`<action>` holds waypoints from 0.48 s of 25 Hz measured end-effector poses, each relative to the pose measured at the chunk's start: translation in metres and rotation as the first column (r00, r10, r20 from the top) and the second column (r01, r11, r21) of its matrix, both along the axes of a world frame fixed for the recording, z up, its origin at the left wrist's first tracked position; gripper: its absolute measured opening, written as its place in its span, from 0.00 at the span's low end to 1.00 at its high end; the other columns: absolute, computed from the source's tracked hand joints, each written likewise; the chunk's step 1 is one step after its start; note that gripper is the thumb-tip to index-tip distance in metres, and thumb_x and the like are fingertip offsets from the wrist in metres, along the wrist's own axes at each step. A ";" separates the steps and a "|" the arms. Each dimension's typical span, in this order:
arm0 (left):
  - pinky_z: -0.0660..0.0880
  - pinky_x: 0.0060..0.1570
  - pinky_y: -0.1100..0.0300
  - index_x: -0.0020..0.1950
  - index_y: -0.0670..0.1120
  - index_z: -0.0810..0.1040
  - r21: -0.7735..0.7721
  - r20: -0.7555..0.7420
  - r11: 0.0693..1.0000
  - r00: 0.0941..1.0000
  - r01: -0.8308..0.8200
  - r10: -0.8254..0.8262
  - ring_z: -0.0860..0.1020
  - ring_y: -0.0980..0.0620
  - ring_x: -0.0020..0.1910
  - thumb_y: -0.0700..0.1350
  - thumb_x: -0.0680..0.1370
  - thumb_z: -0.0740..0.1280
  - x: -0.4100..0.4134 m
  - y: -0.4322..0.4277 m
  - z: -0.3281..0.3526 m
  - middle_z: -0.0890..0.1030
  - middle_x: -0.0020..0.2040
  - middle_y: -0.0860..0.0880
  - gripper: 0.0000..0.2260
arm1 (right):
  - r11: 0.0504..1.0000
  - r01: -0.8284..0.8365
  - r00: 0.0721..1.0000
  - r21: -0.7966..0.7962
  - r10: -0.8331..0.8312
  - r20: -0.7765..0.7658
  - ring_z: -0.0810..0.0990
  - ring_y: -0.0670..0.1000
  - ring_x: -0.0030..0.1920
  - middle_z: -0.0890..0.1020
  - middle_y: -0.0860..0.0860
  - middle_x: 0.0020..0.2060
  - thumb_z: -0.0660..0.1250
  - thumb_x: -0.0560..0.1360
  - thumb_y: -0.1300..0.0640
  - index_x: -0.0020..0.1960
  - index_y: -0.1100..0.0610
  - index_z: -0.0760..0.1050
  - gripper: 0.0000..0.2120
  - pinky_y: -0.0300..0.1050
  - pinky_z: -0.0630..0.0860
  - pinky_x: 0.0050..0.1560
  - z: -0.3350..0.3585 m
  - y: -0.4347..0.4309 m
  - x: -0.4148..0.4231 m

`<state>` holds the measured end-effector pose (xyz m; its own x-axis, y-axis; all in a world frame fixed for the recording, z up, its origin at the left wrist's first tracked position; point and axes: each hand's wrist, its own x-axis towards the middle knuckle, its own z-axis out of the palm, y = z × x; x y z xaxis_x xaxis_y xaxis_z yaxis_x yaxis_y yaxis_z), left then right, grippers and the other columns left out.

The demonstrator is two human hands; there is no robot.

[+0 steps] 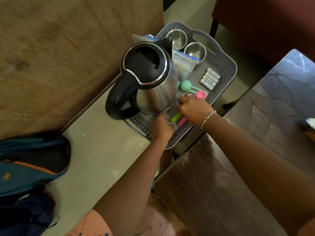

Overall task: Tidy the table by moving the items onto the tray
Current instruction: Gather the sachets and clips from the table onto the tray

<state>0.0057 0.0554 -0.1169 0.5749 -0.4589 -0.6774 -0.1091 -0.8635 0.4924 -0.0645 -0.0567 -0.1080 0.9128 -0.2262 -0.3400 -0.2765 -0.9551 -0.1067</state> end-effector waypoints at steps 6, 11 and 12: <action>0.71 0.50 0.54 0.56 0.39 0.75 -0.051 0.028 0.998 0.999 0.034 -0.032 0.77 0.42 0.53 0.34 0.73 0.67 -0.006 -0.008 0.002 0.80 0.52 0.39 0.12 | 0.999 -0.010 0.994 0.049 0.016 -0.109 0.74 0.62 0.53 0.74 0.63 0.52 0.55 0.74 0.69 0.54 0.68 0.74 0.12 0.54 0.75 0.45 -0.001 0.001 0.011; 0.67 0.41 0.58 0.53 0.42 0.78 -0.075 0.119 0.982 0.979 0.173 -0.163 0.77 0.42 0.50 0.34 0.74 0.63 -0.015 -0.011 0.002 0.81 0.50 0.40 0.10 | 0.979 0.148 0.935 0.138 -0.184 0.302 0.78 0.63 0.40 0.79 0.62 0.43 0.58 0.68 0.68 0.48 0.65 0.77 0.12 0.50 0.74 0.33 0.014 0.003 -0.027; 0.67 0.42 0.57 0.53 0.41 0.78 -0.072 0.143 0.978 0.973 0.194 -0.182 0.77 0.41 0.50 0.33 0.74 0.61 -0.016 -0.011 0.003 0.81 0.50 0.40 0.11 | 0.971 0.204 0.876 0.122 -0.237 0.420 0.79 0.61 0.38 0.80 0.61 0.41 0.57 0.67 0.66 0.47 0.64 0.78 0.13 0.48 0.74 0.32 0.016 0.007 -0.040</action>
<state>-0.0100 0.0440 -0.1136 0.5564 -0.6200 -0.5531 -0.3362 -0.7768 0.5325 -0.1041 -0.0498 -0.0916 0.9021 -0.4286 0.0501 -0.3903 -0.8600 -0.3288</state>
